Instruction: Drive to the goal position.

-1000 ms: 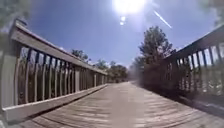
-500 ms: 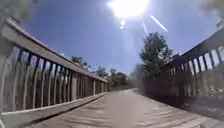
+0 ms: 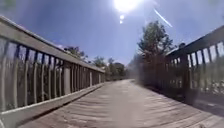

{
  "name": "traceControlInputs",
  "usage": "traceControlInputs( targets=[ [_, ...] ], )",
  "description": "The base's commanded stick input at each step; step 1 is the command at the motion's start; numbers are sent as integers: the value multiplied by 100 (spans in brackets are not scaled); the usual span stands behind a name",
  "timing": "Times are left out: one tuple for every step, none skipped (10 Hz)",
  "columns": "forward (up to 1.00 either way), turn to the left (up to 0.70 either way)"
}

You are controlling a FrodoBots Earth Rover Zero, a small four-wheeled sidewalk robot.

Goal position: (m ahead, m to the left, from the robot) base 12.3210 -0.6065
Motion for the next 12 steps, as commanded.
traceControlInputs(
  targets=[
    [44,2],
    [44,2],
    [44,2],
    [44,2],
    [44,2],
    [44,2],
    [44,2],
    [44,2],
    [44,2],
    [44,2],
    [44,2],
    [44,2]
  ],
)
